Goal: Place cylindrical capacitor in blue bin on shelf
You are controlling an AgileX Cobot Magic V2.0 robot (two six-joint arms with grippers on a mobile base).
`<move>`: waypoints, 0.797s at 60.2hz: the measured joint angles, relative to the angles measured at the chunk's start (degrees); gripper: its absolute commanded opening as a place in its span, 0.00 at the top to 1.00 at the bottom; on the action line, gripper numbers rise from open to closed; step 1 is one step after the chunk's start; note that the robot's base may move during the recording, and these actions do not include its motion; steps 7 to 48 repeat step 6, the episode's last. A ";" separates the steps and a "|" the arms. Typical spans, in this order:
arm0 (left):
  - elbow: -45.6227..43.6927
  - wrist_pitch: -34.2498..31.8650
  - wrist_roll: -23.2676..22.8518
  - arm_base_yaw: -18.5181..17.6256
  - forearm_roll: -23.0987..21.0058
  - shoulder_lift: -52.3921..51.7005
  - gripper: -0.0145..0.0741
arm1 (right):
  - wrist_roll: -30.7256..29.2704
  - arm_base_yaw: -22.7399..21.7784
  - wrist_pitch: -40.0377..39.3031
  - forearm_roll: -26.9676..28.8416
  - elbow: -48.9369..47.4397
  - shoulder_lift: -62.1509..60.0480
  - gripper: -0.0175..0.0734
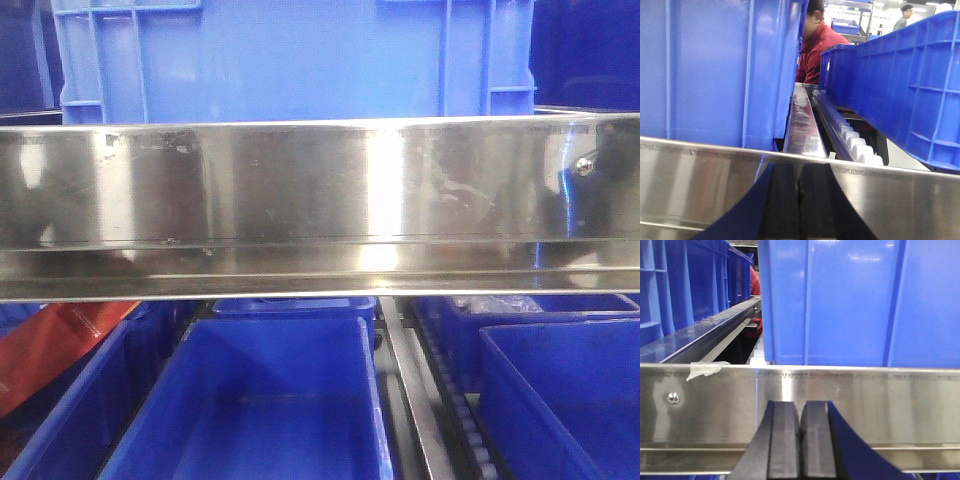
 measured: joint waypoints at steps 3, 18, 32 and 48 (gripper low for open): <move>0.00 0.00 0.00 0.00 0.00 0.00 0.96 | 0.00 0.00 0.00 0.00 0.00 0.00 0.99; 0.00 0.00 0.00 0.00 0.00 0.00 0.96 | 0.00 0.00 0.00 0.00 0.00 0.00 0.99; 0.00 0.00 0.00 0.00 0.00 0.00 0.96 | 0.00 0.00 0.00 0.00 0.00 0.00 0.99; 0.00 0.00 0.00 0.00 0.00 0.00 0.96 | 0.00 0.00 0.00 0.00 0.00 0.00 0.99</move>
